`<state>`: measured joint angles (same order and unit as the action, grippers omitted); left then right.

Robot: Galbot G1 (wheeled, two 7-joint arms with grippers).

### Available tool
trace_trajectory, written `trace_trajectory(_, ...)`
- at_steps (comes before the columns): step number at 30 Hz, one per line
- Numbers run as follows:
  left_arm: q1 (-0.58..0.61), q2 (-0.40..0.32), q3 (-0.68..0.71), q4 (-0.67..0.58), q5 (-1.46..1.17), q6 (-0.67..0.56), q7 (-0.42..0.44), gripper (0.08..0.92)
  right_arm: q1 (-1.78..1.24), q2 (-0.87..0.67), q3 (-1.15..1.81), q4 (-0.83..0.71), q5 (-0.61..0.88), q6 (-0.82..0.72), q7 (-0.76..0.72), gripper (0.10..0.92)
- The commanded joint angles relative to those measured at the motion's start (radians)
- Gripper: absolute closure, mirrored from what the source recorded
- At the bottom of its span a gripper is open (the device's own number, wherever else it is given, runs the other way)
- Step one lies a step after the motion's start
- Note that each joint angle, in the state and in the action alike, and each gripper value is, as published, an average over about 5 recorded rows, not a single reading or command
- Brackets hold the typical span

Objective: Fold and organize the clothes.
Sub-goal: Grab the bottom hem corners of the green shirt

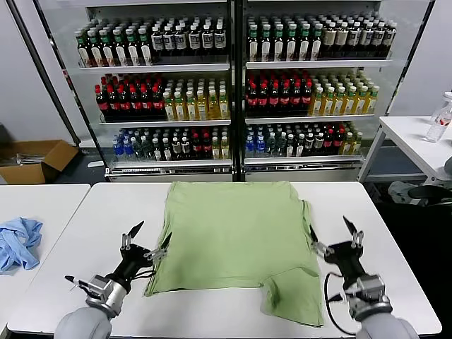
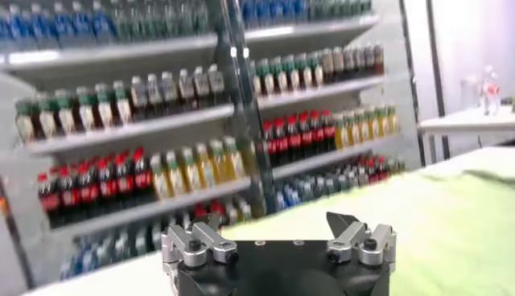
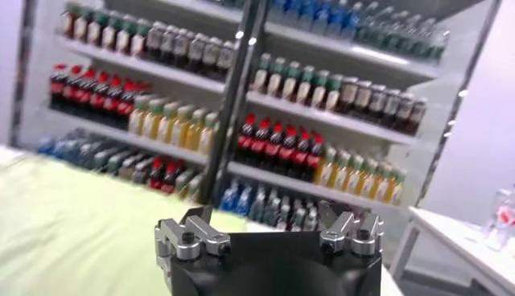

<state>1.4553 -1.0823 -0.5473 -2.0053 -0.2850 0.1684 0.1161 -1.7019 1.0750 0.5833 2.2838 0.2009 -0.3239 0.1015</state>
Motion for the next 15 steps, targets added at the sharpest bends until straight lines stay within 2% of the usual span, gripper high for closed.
trace_trajectory(1, 0.154, 0.067, -0.032, -0.137, -0.157, 0.25, -0.082, 0.177, -0.179, -0.047, 0.004, 0.069, 0.046, -0.015, 0.021, 0.202)
trace_trajectory(7, 0.229, 0.082, -0.025, -0.159, -0.176, 0.328, -0.105, 0.177, -0.212, -0.034, -0.014, 0.032, 0.058, -0.022, 0.027, 0.203)
trace_trajectory(15, 0.22, 0.065, 0.036, -0.118, -0.25, 0.313, -0.136, 0.177, -0.206, -0.022, -0.042, -0.026, 0.067, -0.016, 0.047, 0.203)
